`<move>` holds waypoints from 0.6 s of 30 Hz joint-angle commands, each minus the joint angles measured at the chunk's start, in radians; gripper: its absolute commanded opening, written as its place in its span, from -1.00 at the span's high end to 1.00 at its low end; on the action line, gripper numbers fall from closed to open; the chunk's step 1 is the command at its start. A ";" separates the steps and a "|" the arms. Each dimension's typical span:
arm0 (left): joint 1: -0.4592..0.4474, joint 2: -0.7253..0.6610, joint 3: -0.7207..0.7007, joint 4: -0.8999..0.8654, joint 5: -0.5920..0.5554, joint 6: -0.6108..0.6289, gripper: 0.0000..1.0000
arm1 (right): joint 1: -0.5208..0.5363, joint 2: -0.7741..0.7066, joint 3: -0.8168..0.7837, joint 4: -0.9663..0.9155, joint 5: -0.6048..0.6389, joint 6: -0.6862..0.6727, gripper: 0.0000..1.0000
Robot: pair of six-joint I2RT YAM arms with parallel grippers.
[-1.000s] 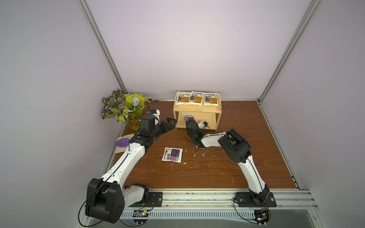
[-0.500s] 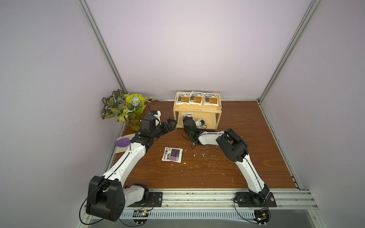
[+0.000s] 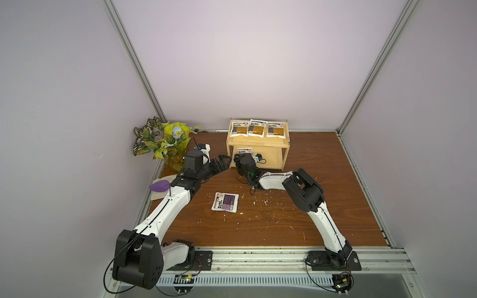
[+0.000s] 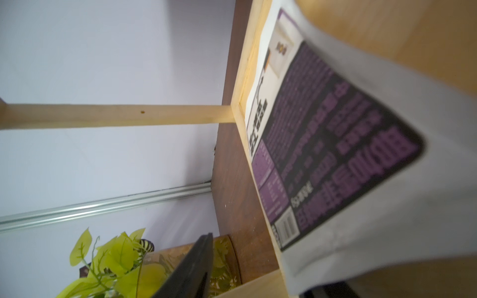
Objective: Place the bagged coffee beans on the shelf by color
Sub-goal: Place the bagged coffee beans on the shelf.
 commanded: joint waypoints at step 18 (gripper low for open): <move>0.013 -0.006 -0.007 0.006 -0.008 0.016 -0.99 | -0.064 -0.401 -0.484 0.040 -0.320 -0.218 -0.16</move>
